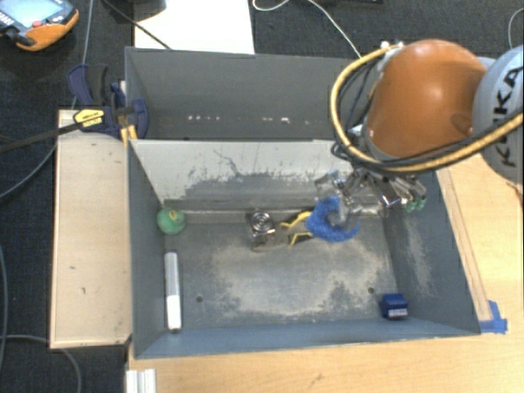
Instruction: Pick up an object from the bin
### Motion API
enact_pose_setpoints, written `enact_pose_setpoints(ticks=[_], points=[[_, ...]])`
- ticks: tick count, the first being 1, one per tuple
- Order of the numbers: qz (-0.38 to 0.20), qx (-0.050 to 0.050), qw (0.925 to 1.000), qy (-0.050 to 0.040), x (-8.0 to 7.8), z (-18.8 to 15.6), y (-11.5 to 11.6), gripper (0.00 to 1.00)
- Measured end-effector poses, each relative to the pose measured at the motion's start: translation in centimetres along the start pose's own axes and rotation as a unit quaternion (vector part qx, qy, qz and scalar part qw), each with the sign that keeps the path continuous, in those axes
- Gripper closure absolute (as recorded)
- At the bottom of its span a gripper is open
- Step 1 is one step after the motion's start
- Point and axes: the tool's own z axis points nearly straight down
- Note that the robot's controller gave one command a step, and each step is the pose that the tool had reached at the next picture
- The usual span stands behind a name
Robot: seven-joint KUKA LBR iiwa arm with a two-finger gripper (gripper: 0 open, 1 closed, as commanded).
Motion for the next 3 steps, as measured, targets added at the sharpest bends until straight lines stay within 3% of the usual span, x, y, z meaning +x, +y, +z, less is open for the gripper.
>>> enact_pose_setpoints(ticks=[1,2,3], points=[[0.097,-0.001,0.9953,0.0027,4.6,15.1,1.1,1.00],[0.099,-0.001,0.9951,-0.0024,0.6,9.5,1.6,1.00],[0.099,-0.001,0.9951,0.0006,4.9,16.0,1.4,1.00]])
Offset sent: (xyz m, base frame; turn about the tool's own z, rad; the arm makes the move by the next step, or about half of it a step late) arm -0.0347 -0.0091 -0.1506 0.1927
